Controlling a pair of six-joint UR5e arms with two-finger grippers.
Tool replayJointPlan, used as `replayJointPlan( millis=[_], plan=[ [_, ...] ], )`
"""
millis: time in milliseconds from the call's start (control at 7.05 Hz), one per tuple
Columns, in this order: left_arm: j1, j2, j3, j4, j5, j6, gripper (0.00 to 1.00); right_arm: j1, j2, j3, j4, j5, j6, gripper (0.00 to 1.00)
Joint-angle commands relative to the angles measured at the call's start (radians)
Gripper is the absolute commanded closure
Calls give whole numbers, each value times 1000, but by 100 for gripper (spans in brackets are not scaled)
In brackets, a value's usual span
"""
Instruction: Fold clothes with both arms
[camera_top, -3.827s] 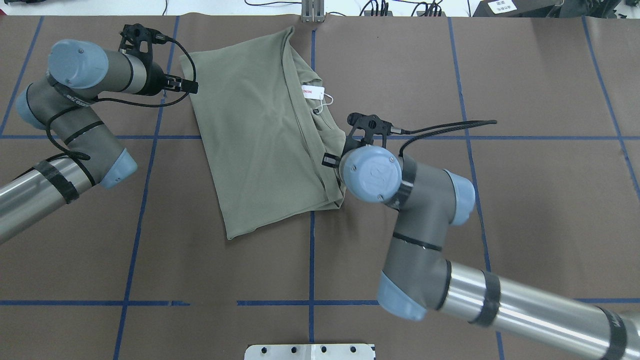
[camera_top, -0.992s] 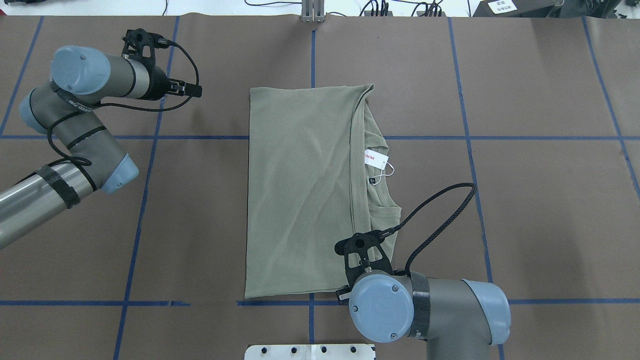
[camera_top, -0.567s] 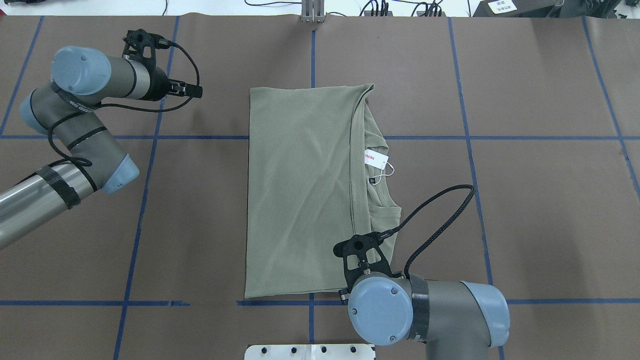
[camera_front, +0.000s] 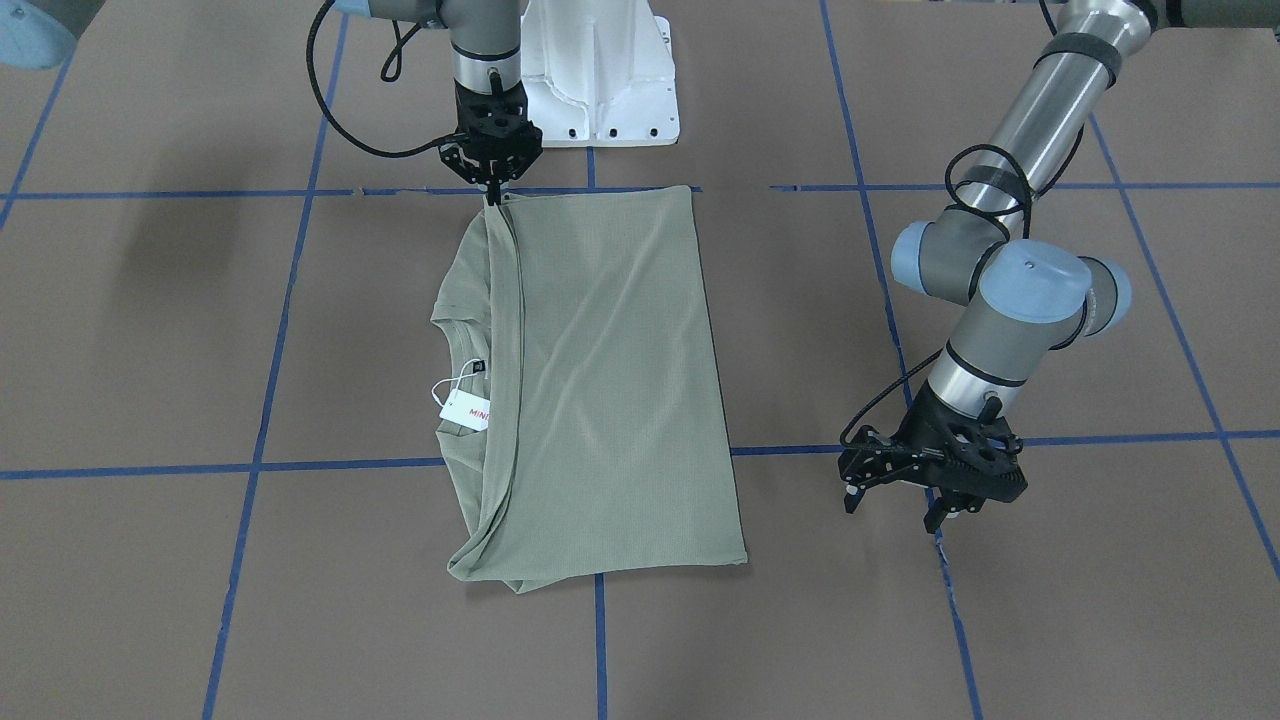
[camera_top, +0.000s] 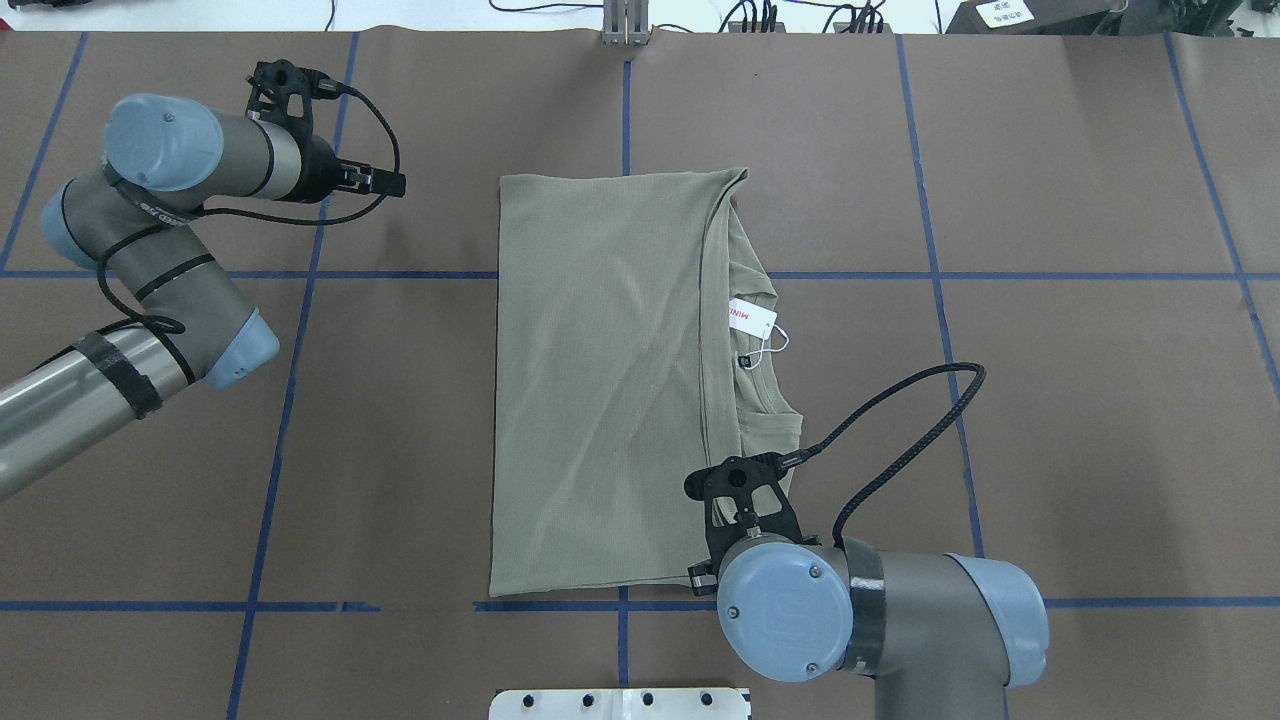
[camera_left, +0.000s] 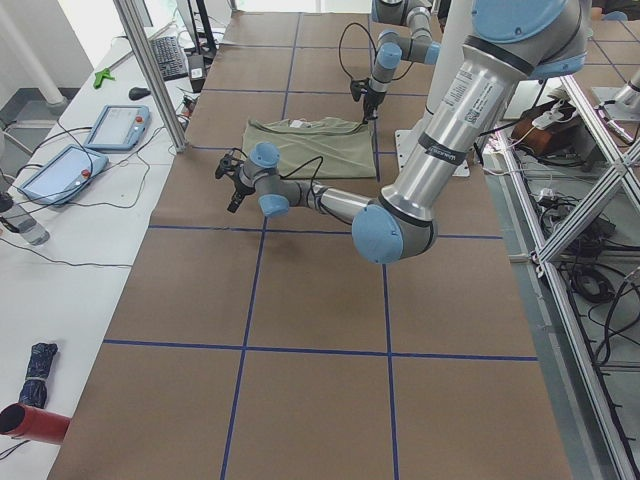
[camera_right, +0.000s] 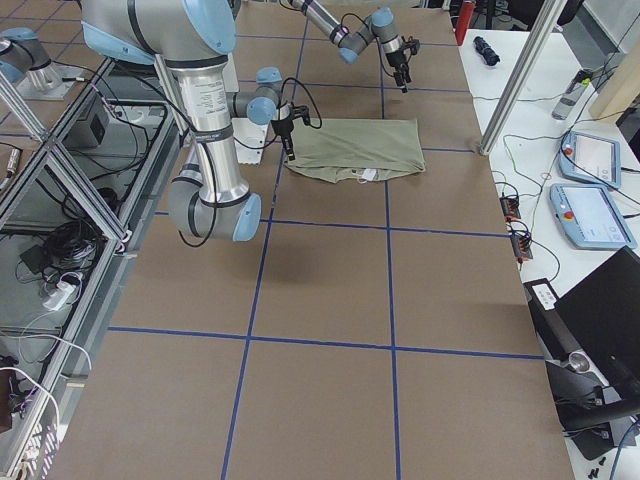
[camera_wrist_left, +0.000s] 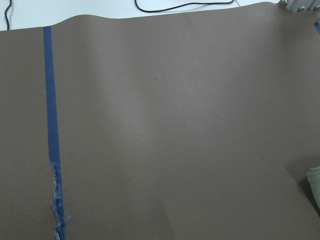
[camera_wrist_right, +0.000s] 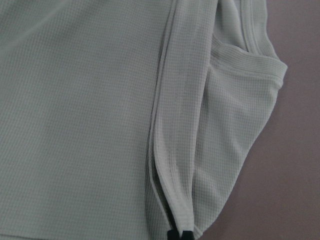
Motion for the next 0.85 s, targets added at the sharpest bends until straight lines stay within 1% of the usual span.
replayJointPlan(
  millis=[0,142,283,425,567,709],
  plan=[
    [0,0,1,0,0,2,0,-10,-69,27,5,-9,196,100],
    [0,0,1,0,0,0,0,-49,-83,27,13,-28,317,100],
    [2,0,1,0,0,0,0,-84,-95,30,13,-79,408,100],
    [3,2,1,0,0,0,0,-107,-98,43,13,-100,480,100],
    [6,14,0,-6,0,0,0,-124,-98,42,13,-114,496,52],
    [8,15,1,-35,0,-4,0,-127,-94,42,13,-130,495,1]
  ],
)
